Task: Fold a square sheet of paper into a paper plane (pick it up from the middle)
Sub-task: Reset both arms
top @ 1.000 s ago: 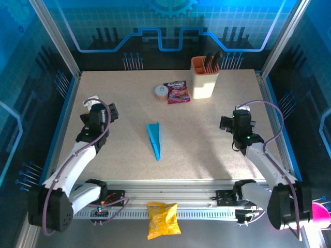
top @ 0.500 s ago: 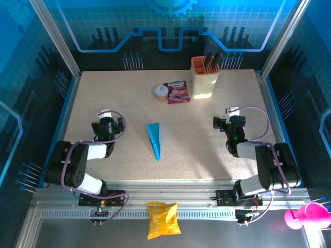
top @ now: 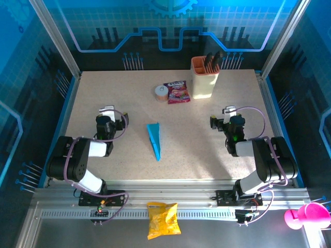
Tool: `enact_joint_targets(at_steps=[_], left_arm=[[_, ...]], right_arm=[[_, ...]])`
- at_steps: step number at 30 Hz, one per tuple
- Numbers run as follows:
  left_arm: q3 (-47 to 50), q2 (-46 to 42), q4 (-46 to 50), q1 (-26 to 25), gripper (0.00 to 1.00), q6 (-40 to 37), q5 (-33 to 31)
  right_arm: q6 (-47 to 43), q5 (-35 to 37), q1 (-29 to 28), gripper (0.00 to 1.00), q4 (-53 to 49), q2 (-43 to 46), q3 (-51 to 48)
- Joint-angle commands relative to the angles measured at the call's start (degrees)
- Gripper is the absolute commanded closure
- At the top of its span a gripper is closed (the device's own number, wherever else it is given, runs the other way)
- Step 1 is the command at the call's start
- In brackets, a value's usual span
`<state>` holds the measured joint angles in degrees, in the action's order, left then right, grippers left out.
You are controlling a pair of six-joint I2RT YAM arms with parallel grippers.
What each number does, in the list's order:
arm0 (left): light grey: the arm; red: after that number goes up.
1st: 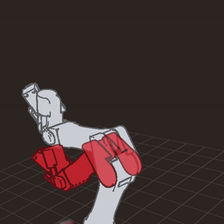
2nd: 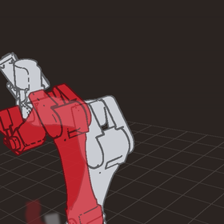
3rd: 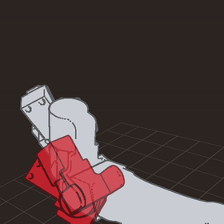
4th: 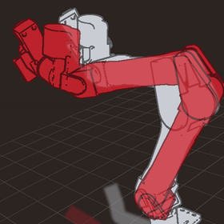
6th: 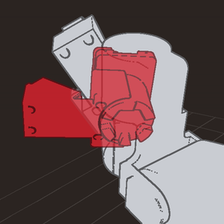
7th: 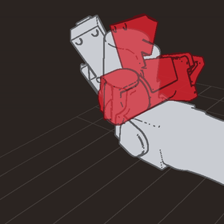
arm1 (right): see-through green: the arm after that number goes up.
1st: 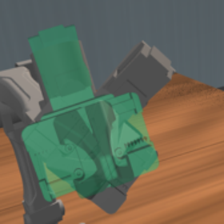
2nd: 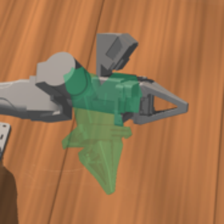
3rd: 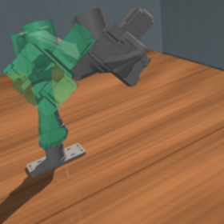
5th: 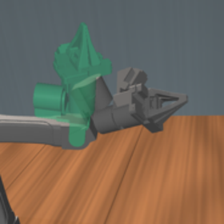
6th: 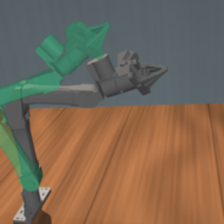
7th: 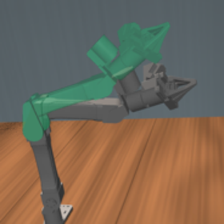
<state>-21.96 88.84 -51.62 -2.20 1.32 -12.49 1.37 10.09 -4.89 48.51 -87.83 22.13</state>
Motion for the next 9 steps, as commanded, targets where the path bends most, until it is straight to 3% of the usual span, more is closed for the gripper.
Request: enact_joint_targets(at_steps=[1,9], left_arm=[[0.38,0.47,-2.55,0.64,0.00,-0.76,1.71],[0.73,0.51,-3.33,0.20,0.00,-1.25,0.85]], right_arm=[[-1.19,0.94,-0.26,0.01,1.82,-0.14,1.05],[-0.68,-1.71,1.02,0.01,1.48,0.04,1.03]])
